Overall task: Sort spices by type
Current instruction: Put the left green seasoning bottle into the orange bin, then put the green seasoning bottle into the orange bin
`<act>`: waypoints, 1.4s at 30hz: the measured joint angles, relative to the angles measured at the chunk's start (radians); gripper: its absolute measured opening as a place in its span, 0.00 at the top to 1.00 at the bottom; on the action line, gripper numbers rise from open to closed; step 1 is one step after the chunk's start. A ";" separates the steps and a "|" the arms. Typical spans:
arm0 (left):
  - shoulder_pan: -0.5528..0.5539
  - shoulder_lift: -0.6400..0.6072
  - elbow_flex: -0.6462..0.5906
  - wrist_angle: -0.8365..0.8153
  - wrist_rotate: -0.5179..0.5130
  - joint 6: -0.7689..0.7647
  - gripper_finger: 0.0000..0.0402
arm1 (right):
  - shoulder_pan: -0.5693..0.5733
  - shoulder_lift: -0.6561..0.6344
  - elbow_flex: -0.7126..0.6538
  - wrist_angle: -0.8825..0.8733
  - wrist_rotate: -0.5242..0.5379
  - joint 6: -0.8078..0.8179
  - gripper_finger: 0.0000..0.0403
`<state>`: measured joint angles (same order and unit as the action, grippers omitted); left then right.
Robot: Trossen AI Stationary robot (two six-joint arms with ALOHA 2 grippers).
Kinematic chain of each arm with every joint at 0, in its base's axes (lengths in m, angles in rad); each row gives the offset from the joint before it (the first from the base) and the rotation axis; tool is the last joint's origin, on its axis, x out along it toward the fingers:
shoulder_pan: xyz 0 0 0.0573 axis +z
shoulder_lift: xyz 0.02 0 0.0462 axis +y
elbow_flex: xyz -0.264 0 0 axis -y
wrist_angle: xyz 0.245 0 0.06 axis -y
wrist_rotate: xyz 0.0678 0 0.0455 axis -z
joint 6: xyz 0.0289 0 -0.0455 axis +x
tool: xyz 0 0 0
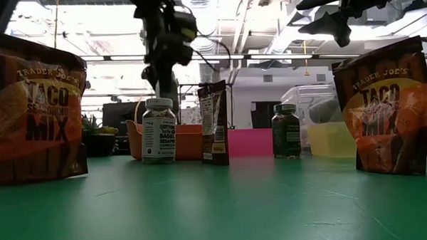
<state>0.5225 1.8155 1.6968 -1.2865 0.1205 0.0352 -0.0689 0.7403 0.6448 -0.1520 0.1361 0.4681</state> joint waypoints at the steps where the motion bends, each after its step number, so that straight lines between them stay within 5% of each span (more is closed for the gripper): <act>1: 0.003 0.021 0.007 -0.005 -0.019 0.020 0.53 | 0.000 0.000 0.000 0.000 0.000 0.002 0.31; 16: 0.014 0.150 0.009 0.002 -0.053 0.119 0.52 | 0.001 0.005 0.000 -0.031 0.000 0.025 0.32; 23: 0.014 0.150 0.009 -0.001 -0.058 0.125 0.23 | 0.001 0.014 0.000 -0.031 0.000 0.021 0.32; 30: 0.014 0.142 0.011 -0.011 -0.071 0.130 0.21 | 0.001 0.014 -0.001 -0.031 0.000 0.022 0.32; 36: 0.008 0.139 0.124 0.003 -0.084 0.163 0.21 | 0.001 0.021 0.001 -0.058 0.000 0.022 0.32; 42: -0.076 0.145 0.253 0.030 -0.084 0.147 0.20 | 0.001 0.114 0.097 -0.331 0.000 0.007 0.32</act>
<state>0.4465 1.9606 1.9502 -1.2565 0.0364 0.1824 -0.0681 0.8542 0.7416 -0.4831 0.1362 0.4748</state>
